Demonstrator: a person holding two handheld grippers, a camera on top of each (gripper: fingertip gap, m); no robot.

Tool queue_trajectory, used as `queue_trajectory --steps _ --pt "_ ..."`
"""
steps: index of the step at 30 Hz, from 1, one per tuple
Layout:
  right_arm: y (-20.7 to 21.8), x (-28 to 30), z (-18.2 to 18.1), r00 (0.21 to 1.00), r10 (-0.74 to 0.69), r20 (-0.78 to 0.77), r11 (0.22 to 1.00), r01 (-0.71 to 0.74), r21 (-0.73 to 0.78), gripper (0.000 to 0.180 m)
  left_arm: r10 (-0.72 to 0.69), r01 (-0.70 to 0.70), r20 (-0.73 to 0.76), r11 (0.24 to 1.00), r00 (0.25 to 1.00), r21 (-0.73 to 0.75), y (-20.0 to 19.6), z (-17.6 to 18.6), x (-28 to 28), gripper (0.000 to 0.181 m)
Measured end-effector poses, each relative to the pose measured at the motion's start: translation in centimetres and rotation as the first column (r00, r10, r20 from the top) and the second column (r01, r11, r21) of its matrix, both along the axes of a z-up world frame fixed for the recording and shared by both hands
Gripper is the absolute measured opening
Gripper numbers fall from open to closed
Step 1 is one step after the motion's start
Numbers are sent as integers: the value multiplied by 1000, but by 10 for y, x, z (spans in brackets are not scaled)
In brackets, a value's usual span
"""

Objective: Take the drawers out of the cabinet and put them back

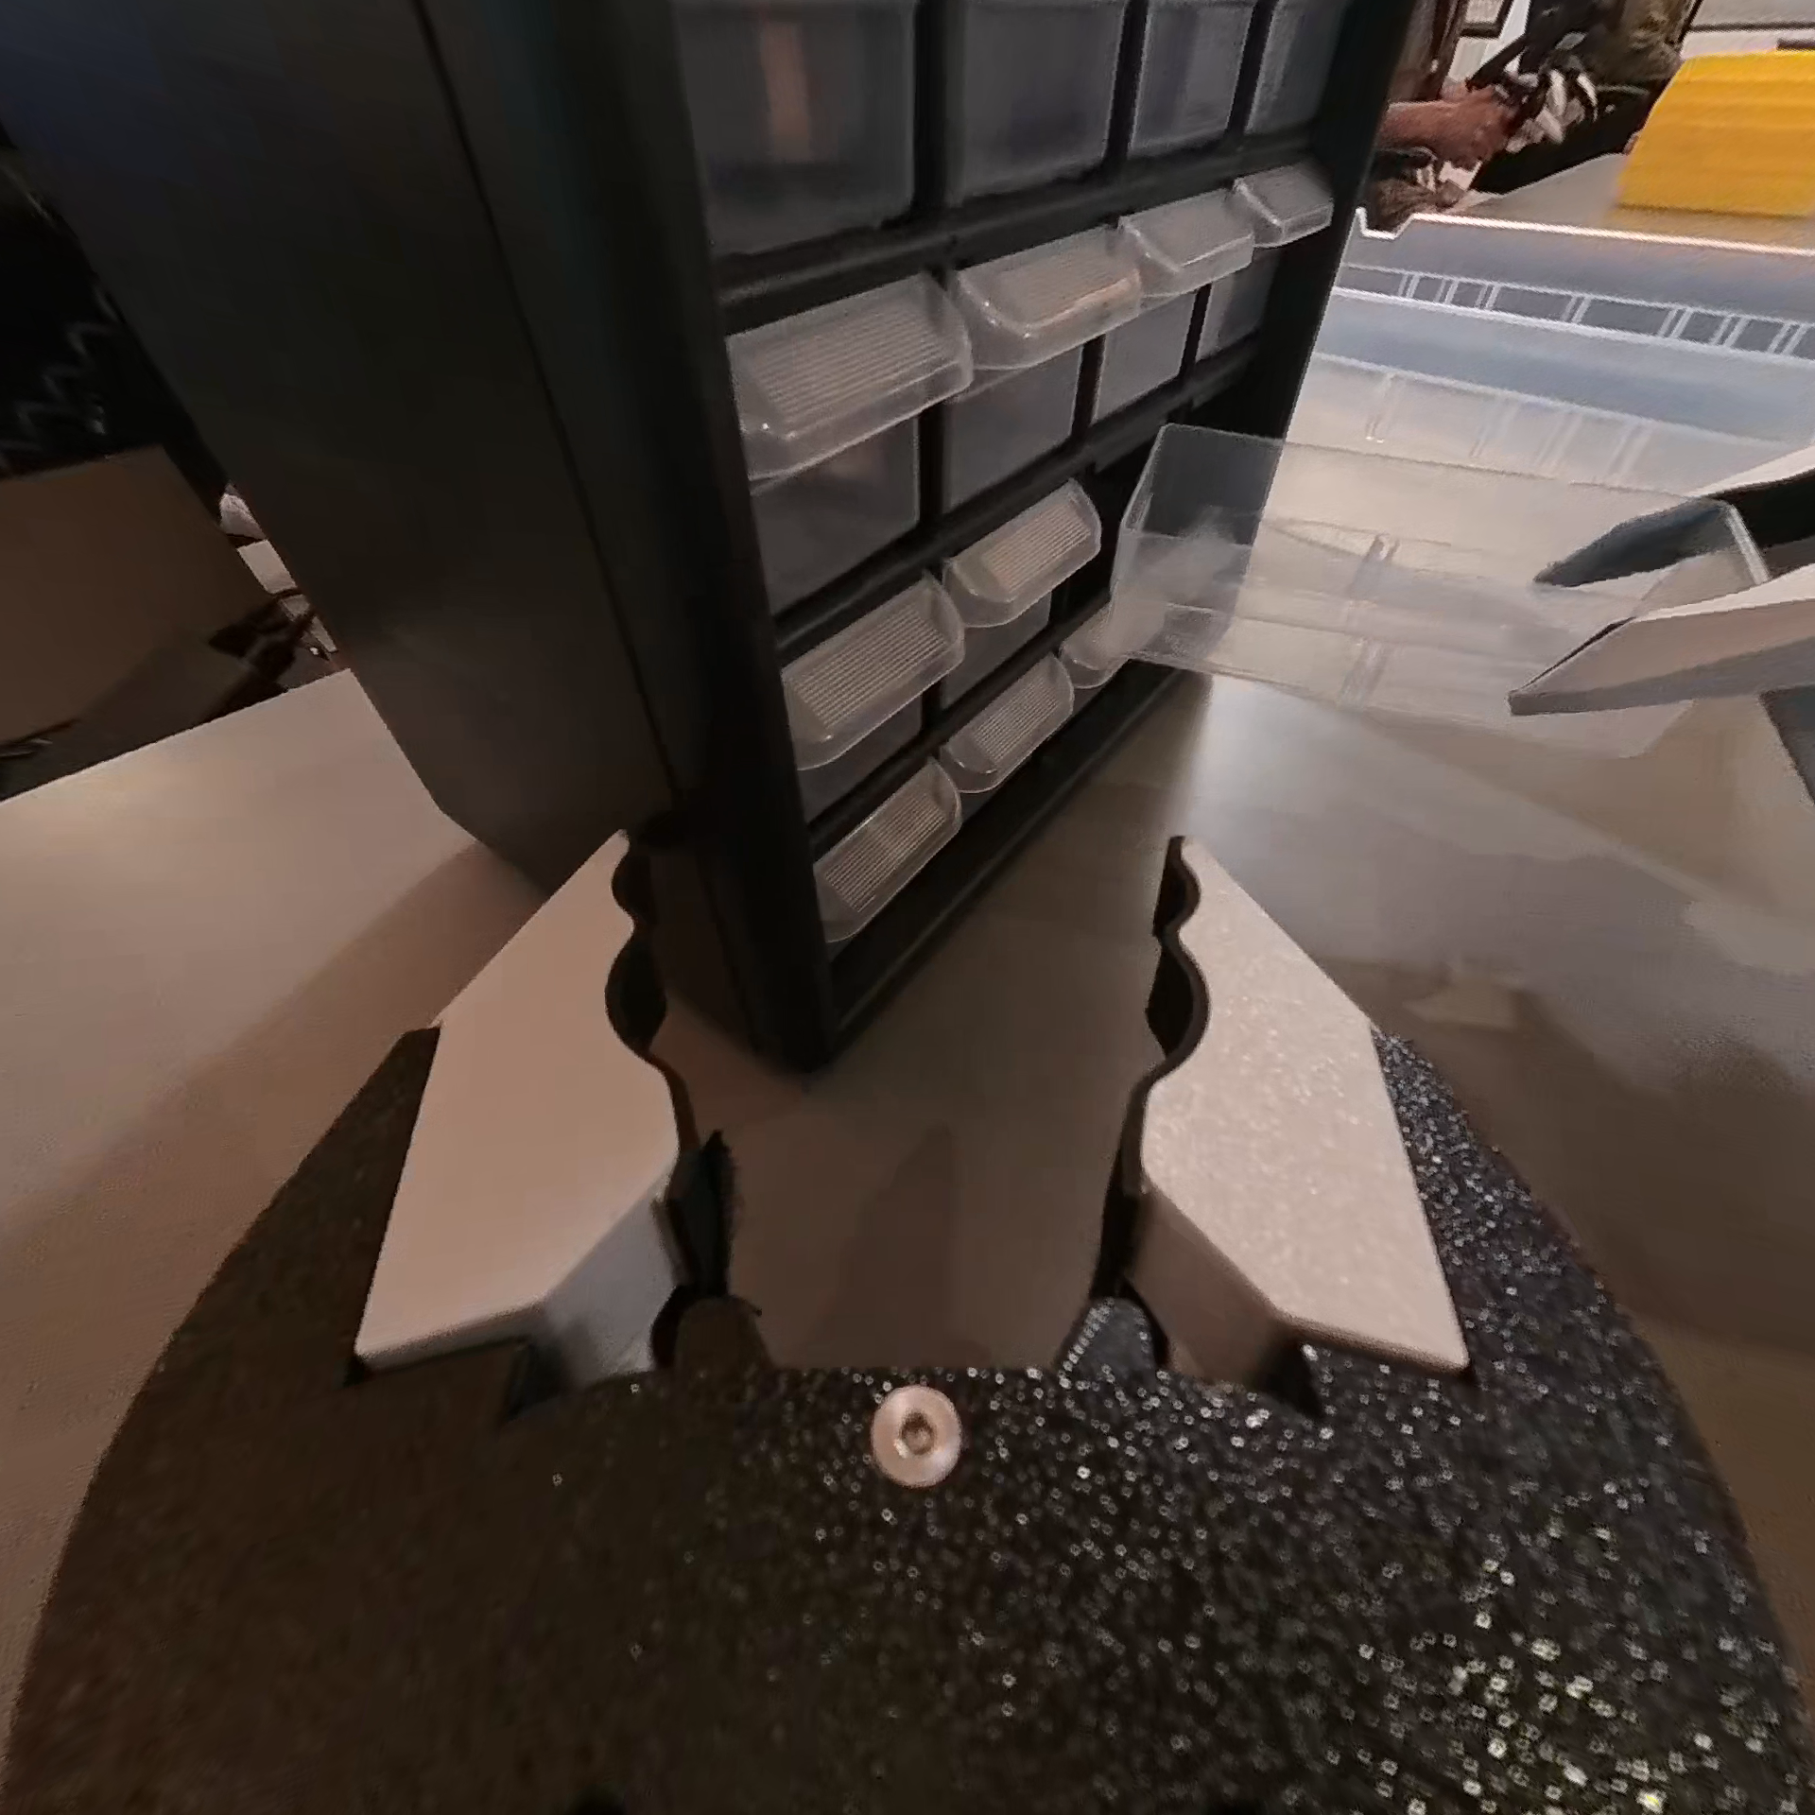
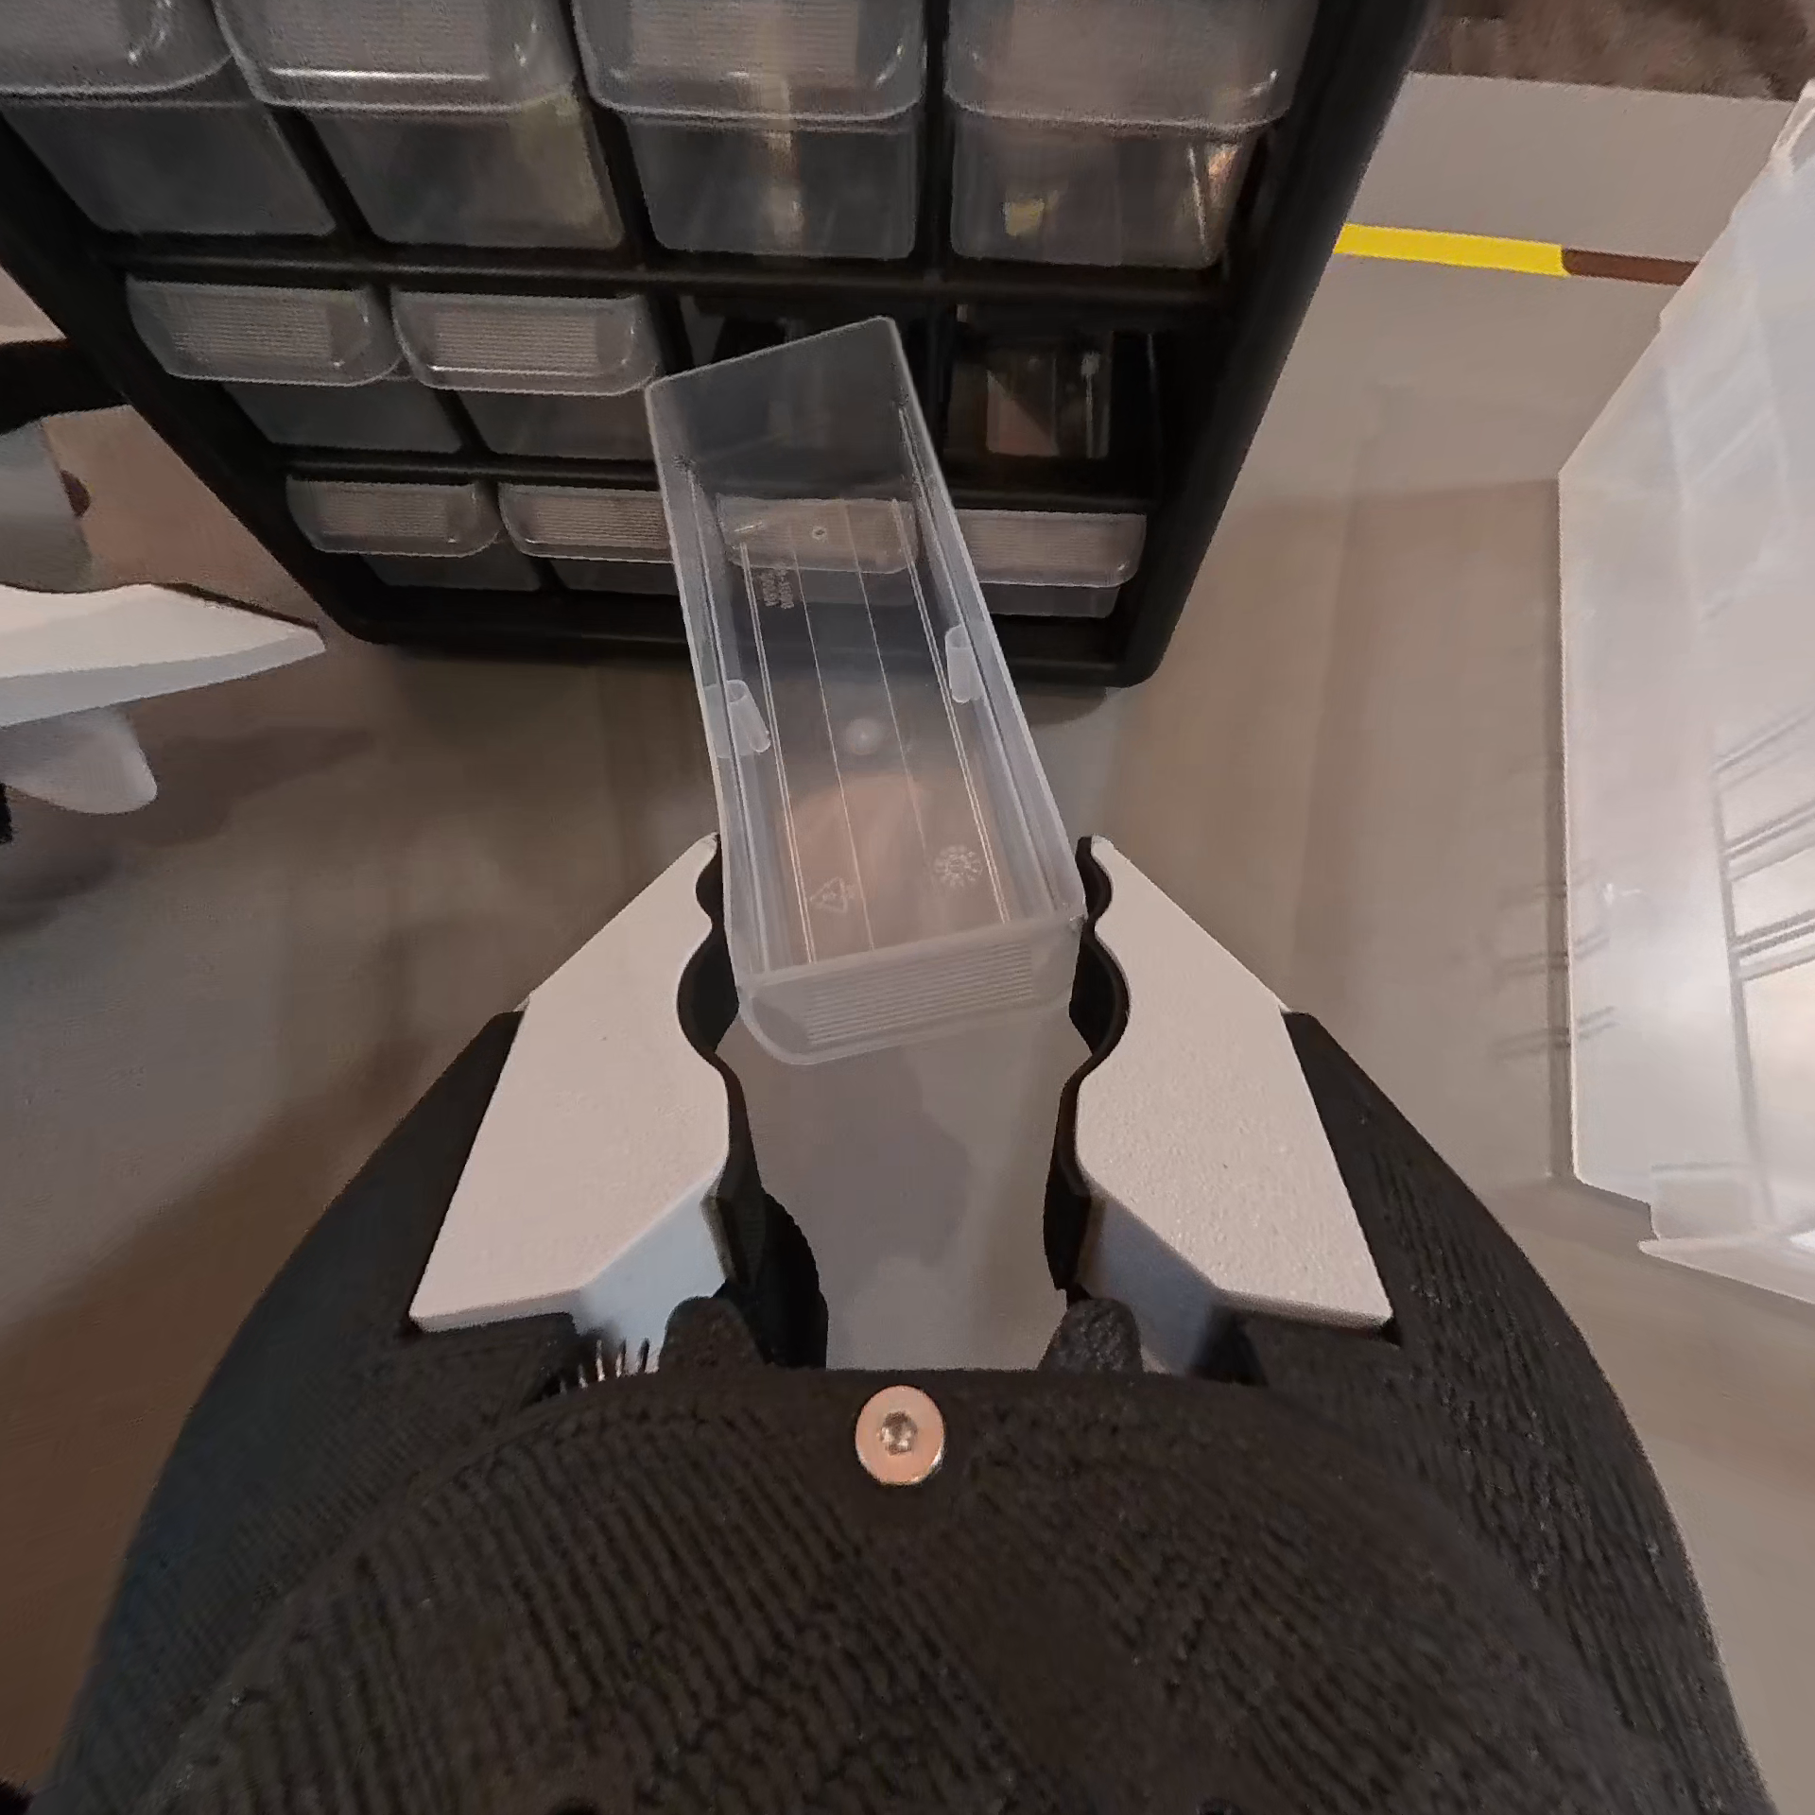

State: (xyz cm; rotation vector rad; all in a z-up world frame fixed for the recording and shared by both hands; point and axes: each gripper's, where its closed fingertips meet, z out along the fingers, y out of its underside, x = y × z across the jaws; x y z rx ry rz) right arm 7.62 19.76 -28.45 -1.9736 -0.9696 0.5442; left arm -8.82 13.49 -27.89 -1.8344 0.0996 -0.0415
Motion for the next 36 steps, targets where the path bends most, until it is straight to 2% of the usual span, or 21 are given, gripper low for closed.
queue_trajectory --steps 6,13,19,29,36 --pt "-2 1 0 998 -3 -57 992 -4 -128 68 -9 9 17 1000 1000 7 -1 0 6 106" --pt "4 9 1 1000 -8 -7 982 7 -189 67 -42 41 40 999 998 24 -5 2 18 90" --pt "2 9 5 1000 3 11 971 0 -239 67 -46 45 30 999 998 29 -5 2 20 87" --pt "1 8 9 999 -3 55 968 16 -249 67 -42 41 21 999 999 30 -5 2 19 84" --pt "9 5 25 997 -17 71 982 30 -186 67 -42 41 15 999 999 29 -4 1 20 85"
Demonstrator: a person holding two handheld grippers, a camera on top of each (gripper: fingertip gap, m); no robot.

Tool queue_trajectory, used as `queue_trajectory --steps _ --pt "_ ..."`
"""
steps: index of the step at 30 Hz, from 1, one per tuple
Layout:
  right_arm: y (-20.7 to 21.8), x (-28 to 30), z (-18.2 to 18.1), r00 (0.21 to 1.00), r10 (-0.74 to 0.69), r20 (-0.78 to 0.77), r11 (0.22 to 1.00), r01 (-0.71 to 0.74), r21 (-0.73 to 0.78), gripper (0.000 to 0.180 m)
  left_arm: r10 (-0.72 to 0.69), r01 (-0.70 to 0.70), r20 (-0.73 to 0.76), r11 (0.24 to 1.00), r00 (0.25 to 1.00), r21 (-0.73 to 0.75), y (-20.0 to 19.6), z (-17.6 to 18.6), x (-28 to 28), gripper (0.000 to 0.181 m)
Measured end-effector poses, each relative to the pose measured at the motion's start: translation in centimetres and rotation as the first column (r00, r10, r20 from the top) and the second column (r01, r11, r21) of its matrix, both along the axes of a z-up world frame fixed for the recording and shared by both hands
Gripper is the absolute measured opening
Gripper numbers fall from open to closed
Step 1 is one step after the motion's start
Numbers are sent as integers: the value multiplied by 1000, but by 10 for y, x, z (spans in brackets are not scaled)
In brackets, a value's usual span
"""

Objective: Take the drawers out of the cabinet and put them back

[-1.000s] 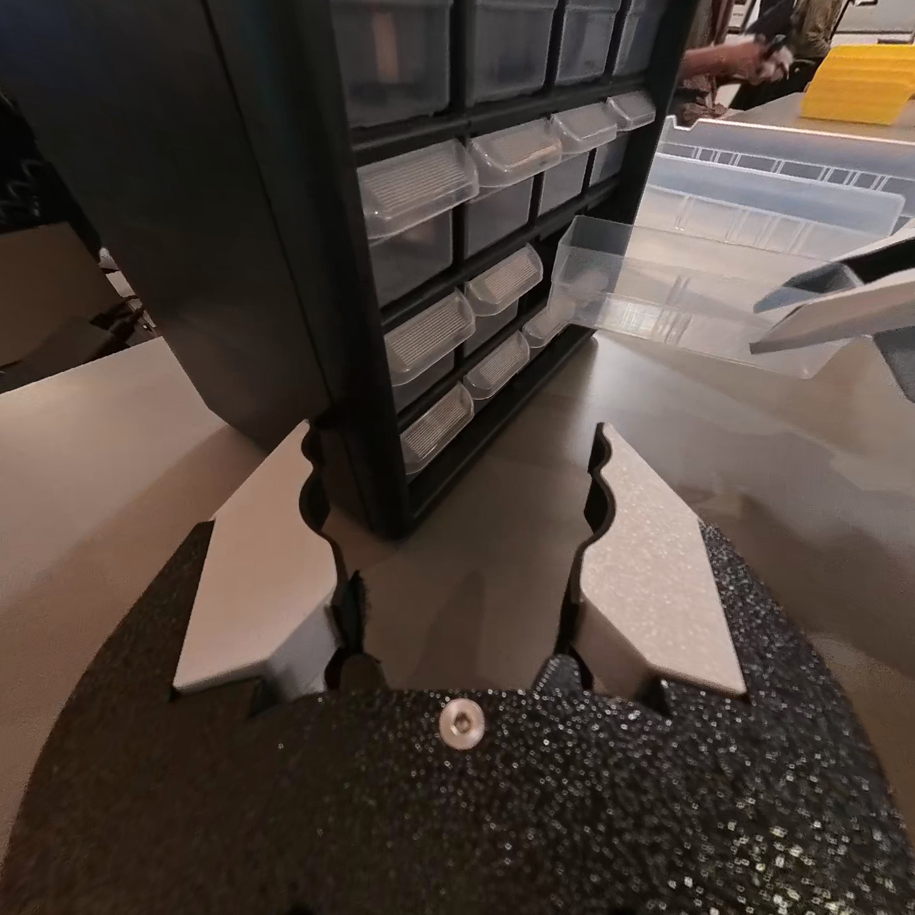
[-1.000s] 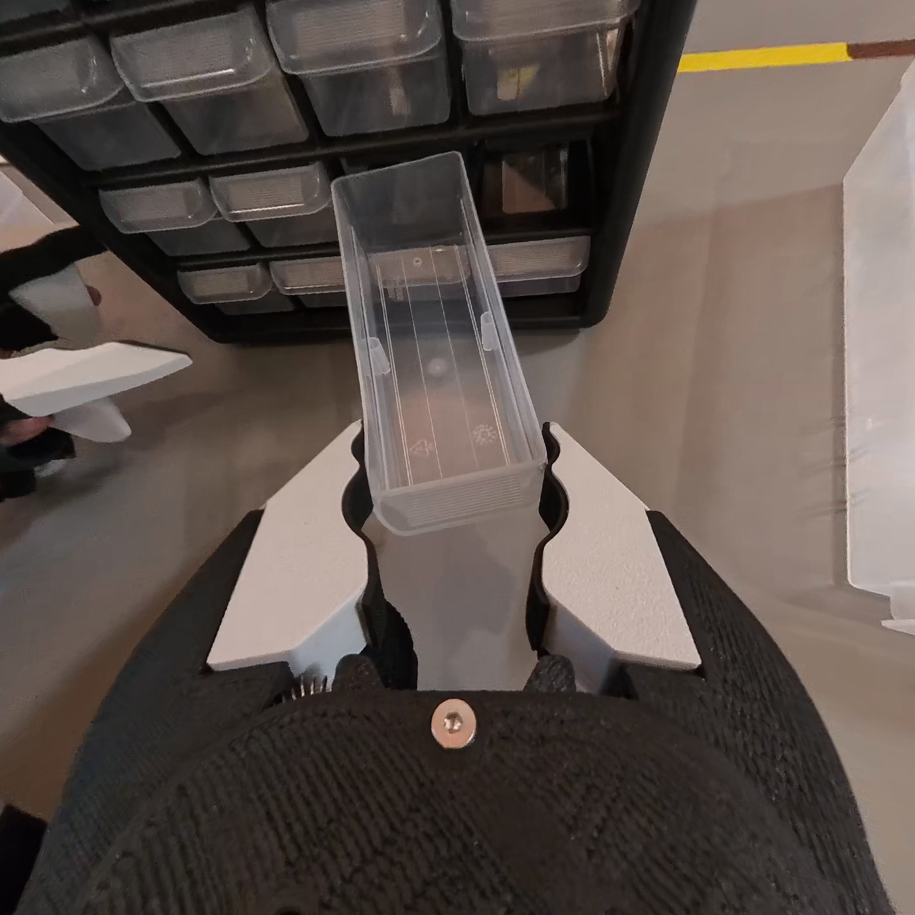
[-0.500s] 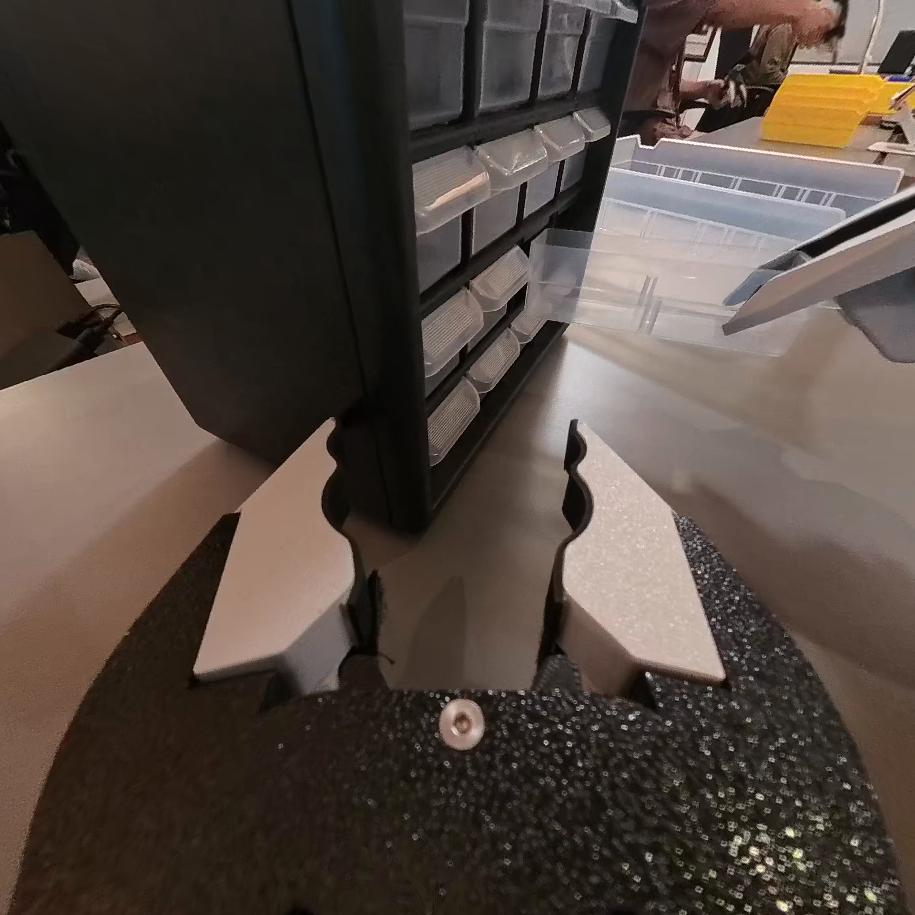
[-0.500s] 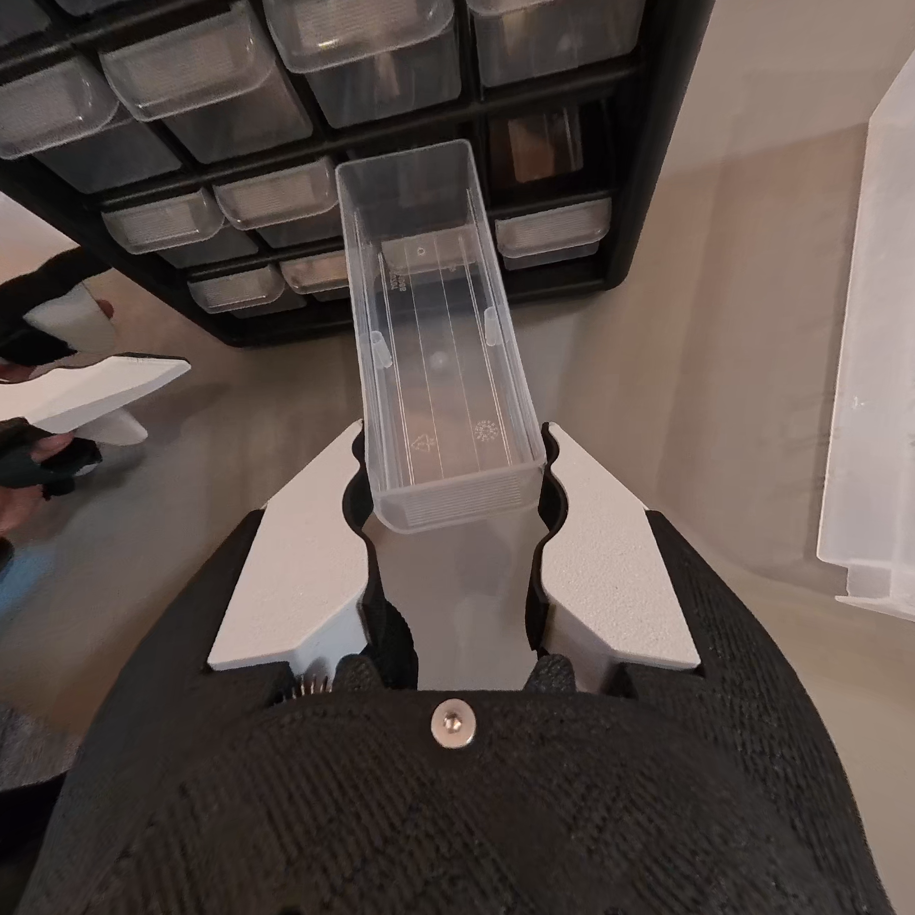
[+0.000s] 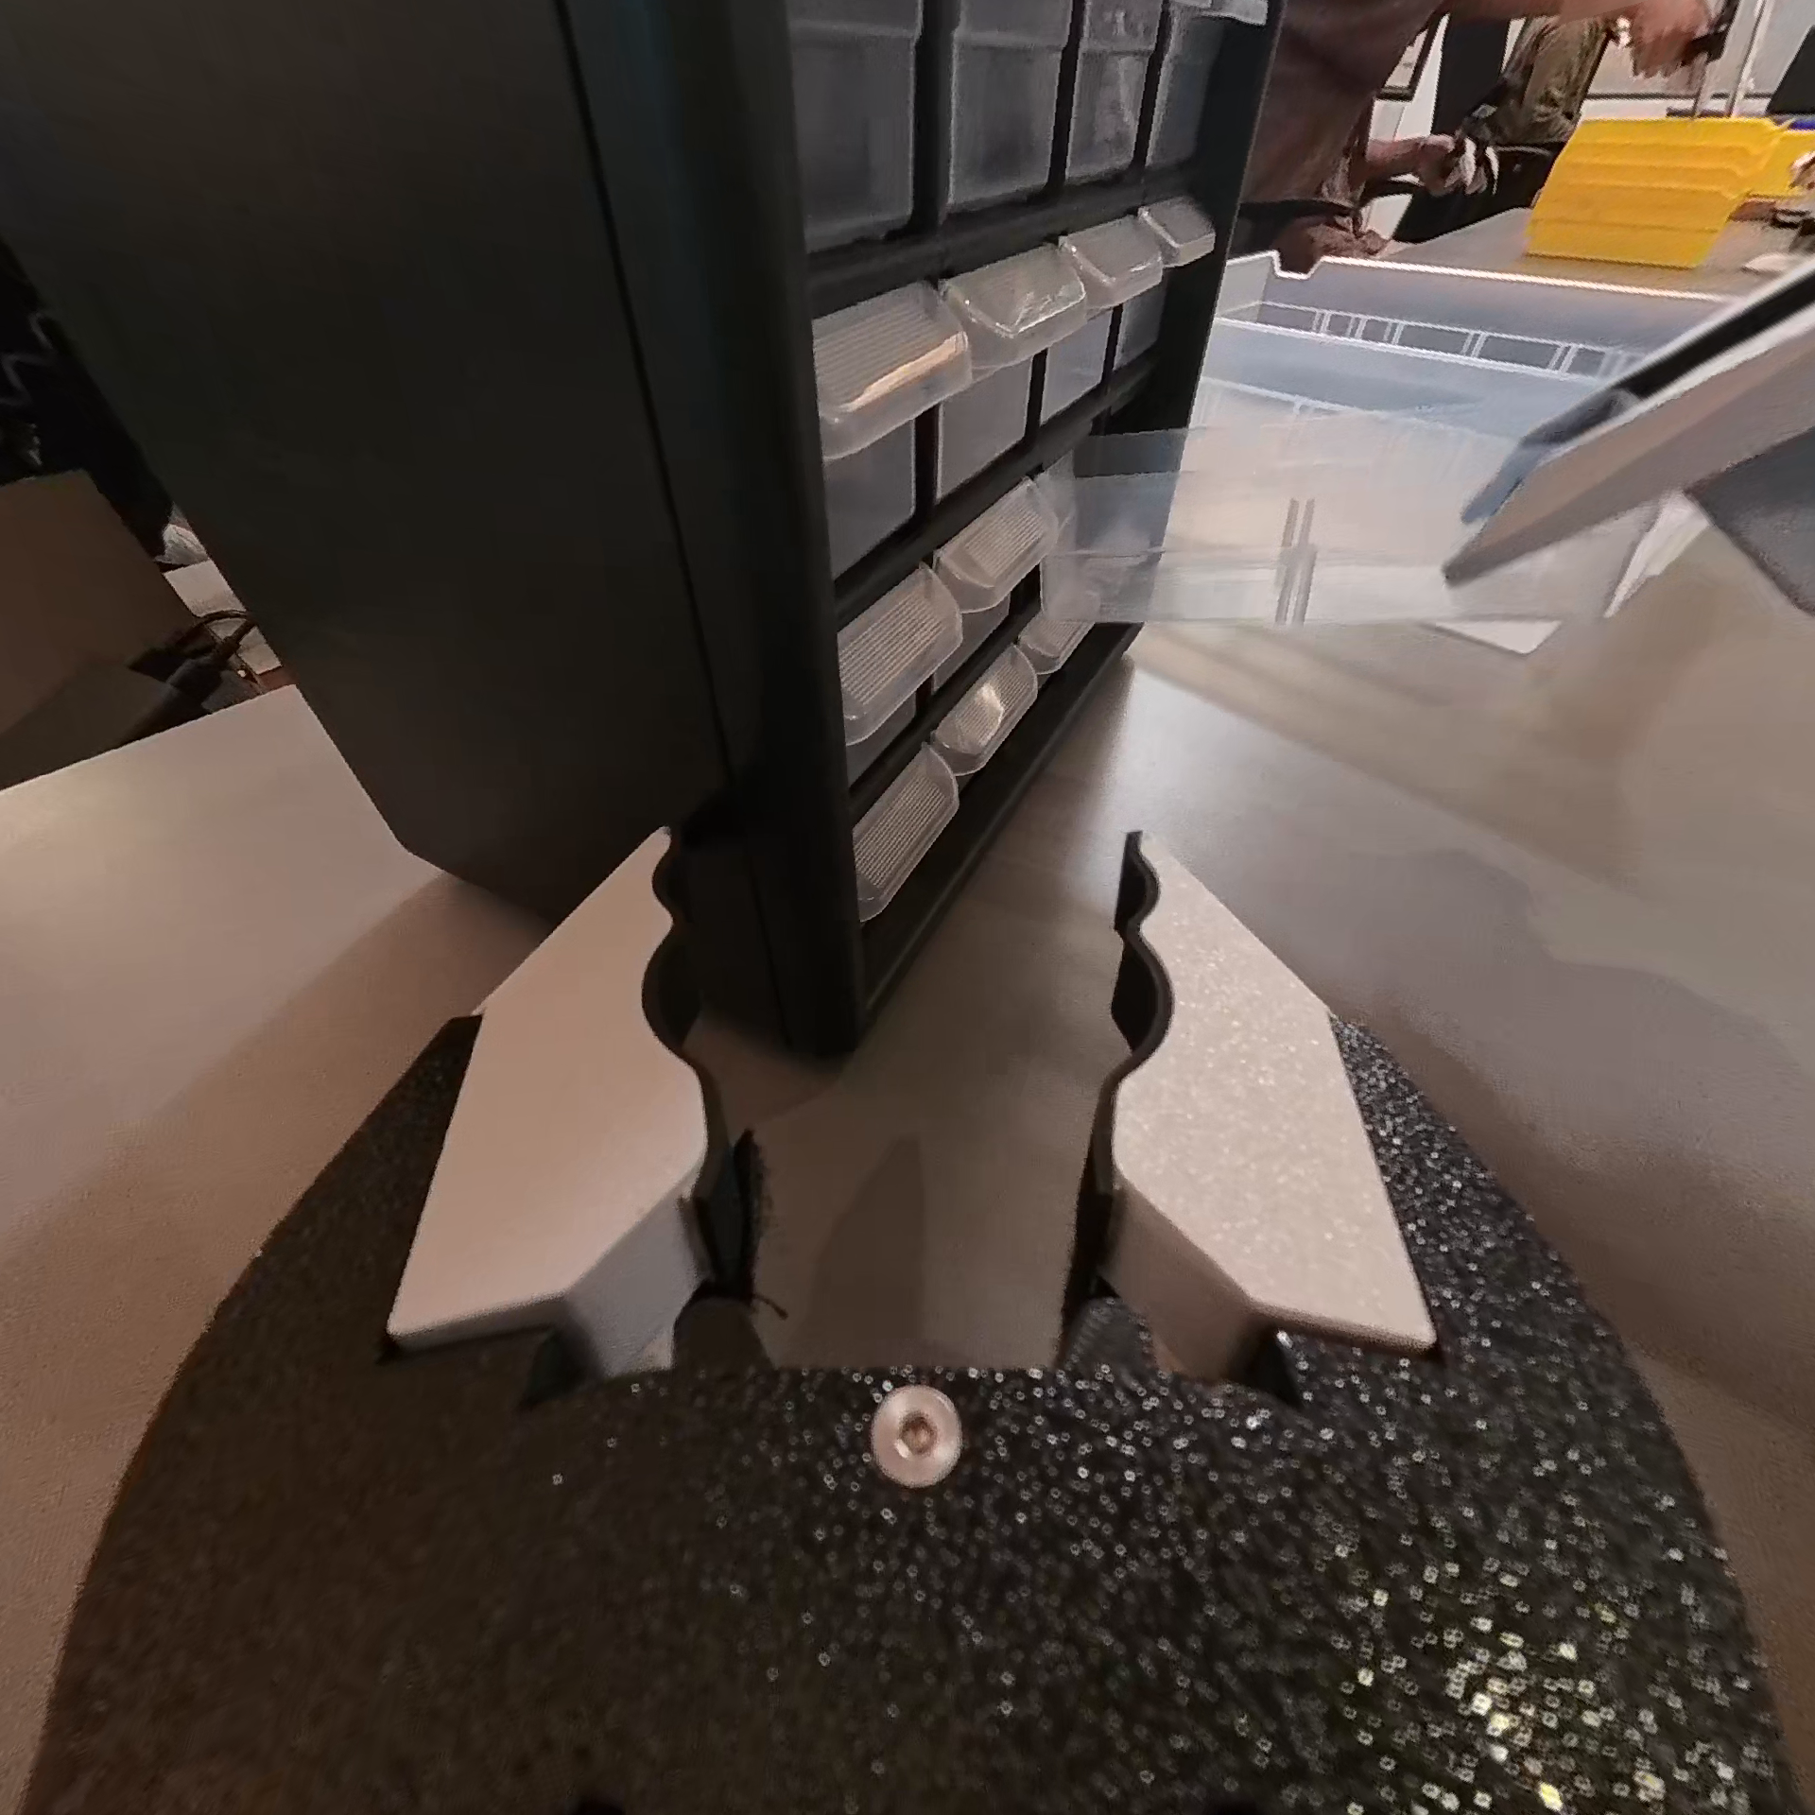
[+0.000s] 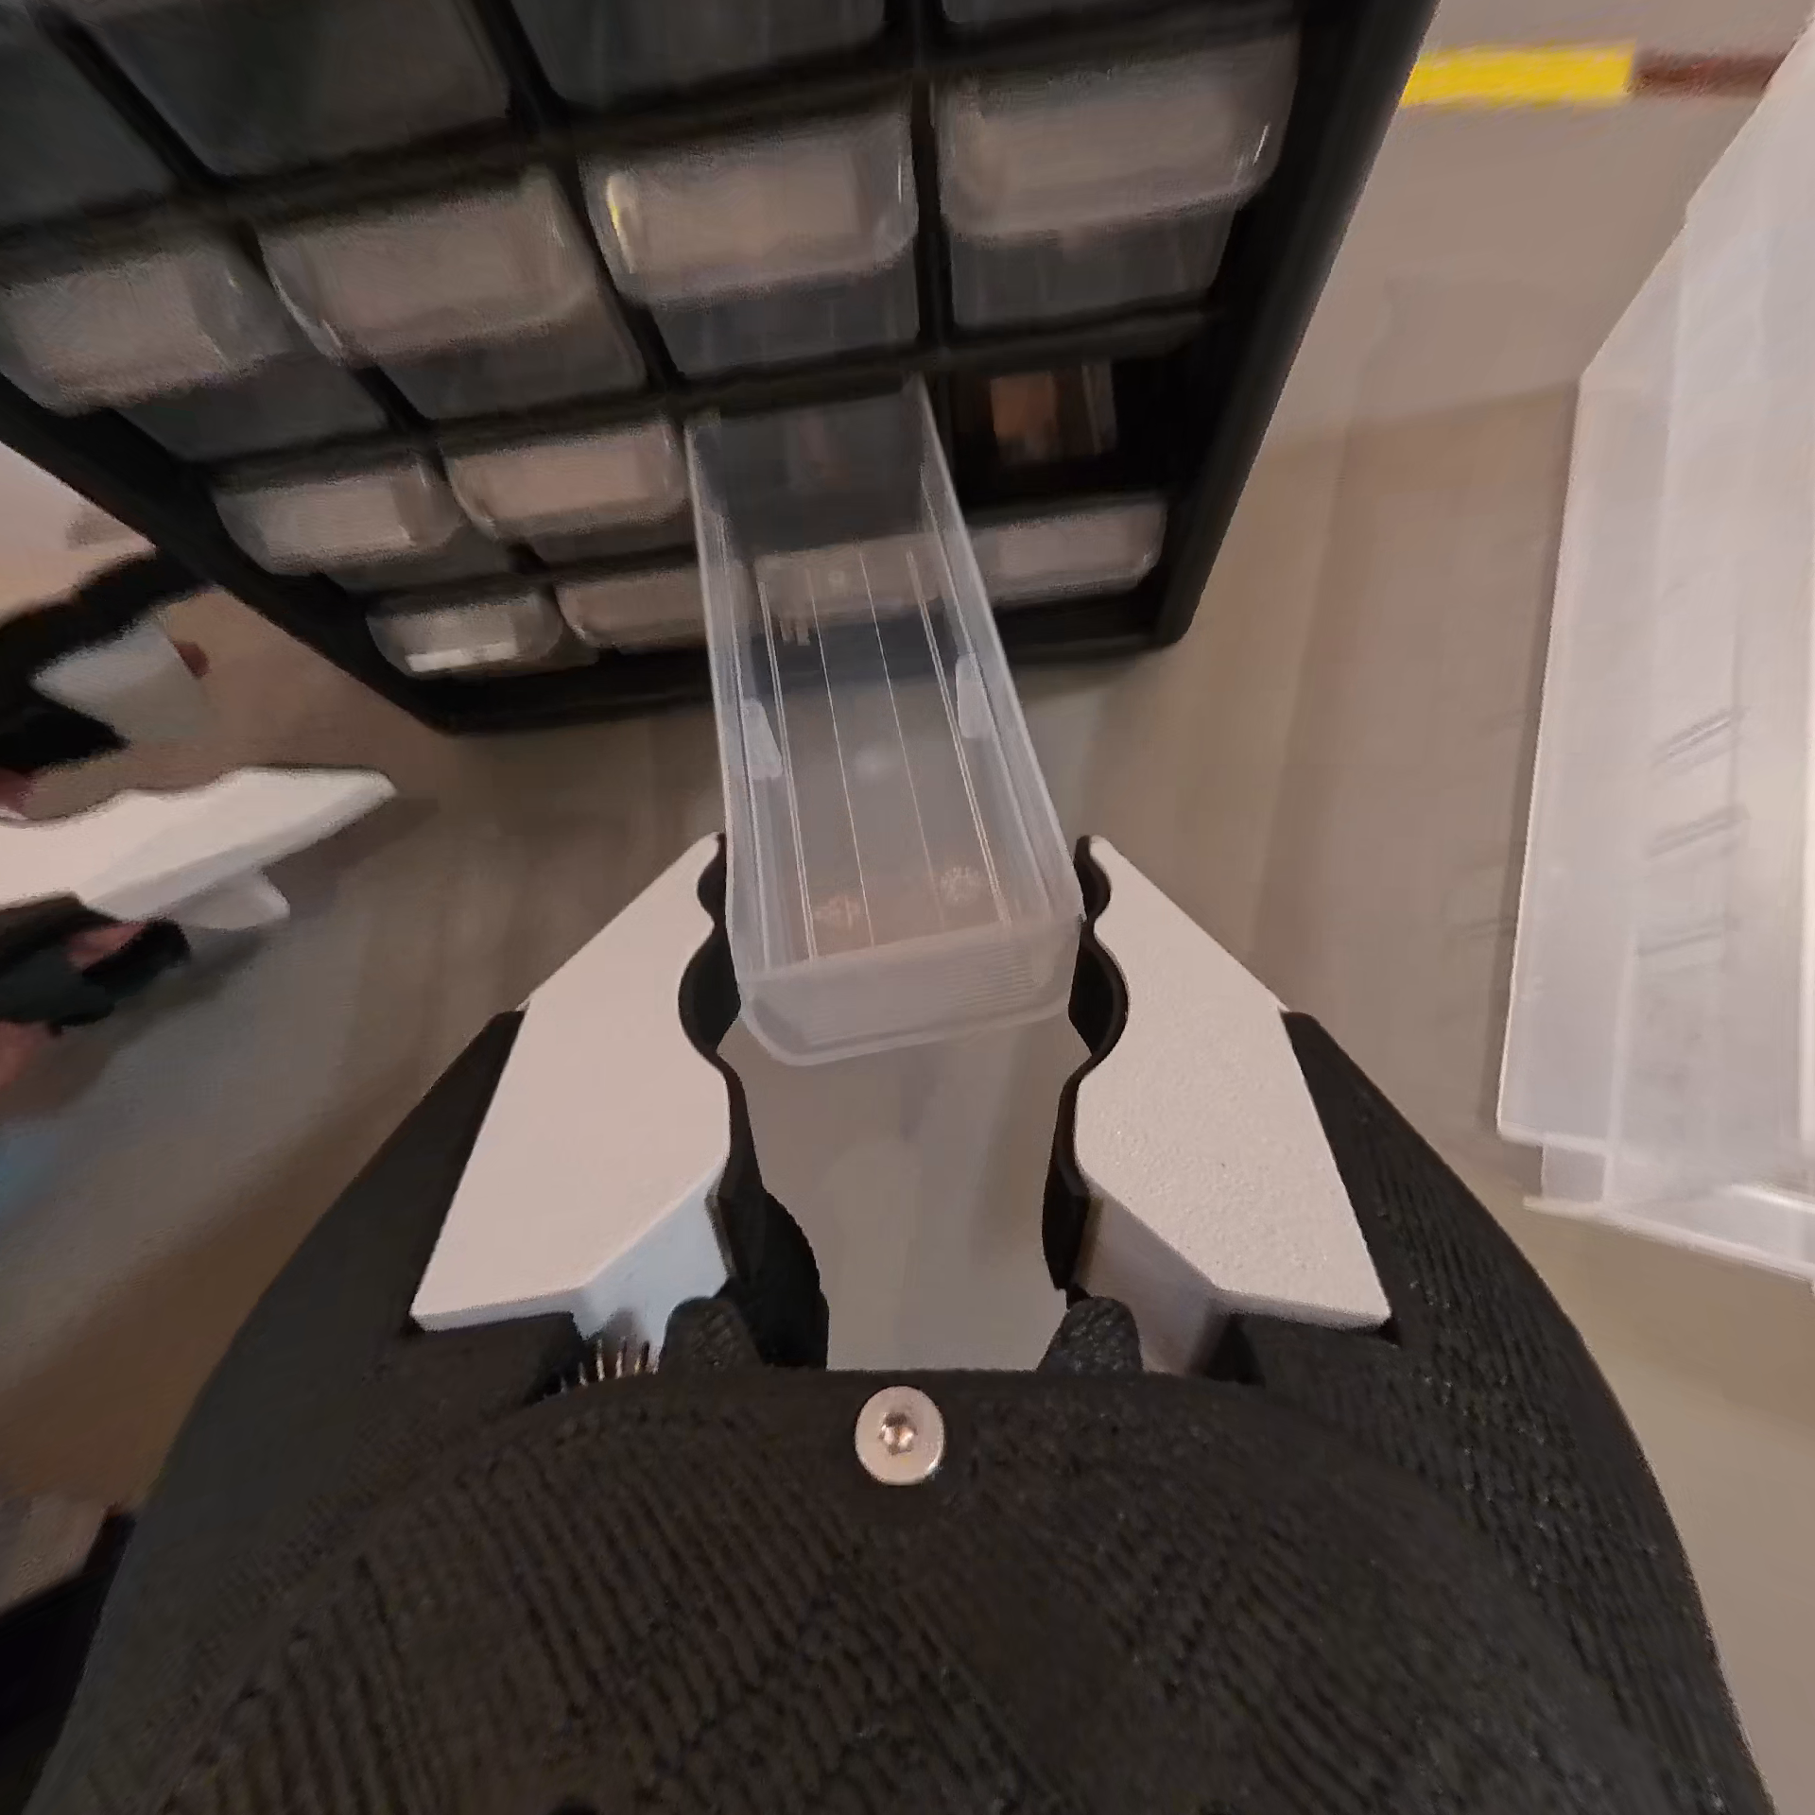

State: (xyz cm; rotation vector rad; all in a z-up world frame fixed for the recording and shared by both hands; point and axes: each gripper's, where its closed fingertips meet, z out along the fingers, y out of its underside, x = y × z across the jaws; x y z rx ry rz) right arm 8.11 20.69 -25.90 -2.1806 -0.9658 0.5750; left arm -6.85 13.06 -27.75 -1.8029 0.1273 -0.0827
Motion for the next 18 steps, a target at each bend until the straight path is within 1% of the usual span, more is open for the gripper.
queue_trajectory --steps 2,3,10,15,18 --pt "4 -5 14 997 -9 -76 999 11 34 67 -1 1 -6 1000 1000 -1 0 0 0 86" --pt "5 -6 15 996 -11 -83 999 14 38 67 -1 1 -9 1000 1000 -1 0 0 0 86" --pt "11 -18 1 994 -30 -103 997 37 68 67 -2 2 -23 1000 1000 0 0 -1 0 86" --pt "22 -29 -1 986 -39 -162 987 63 146 67 -13 13 -35 1000 999 2 2 -2 4 85" --pt "24 -40 -4 984 -22 -179 984 54 171 67 -7 7 -61 1000 998 3 2 -4 4 84"
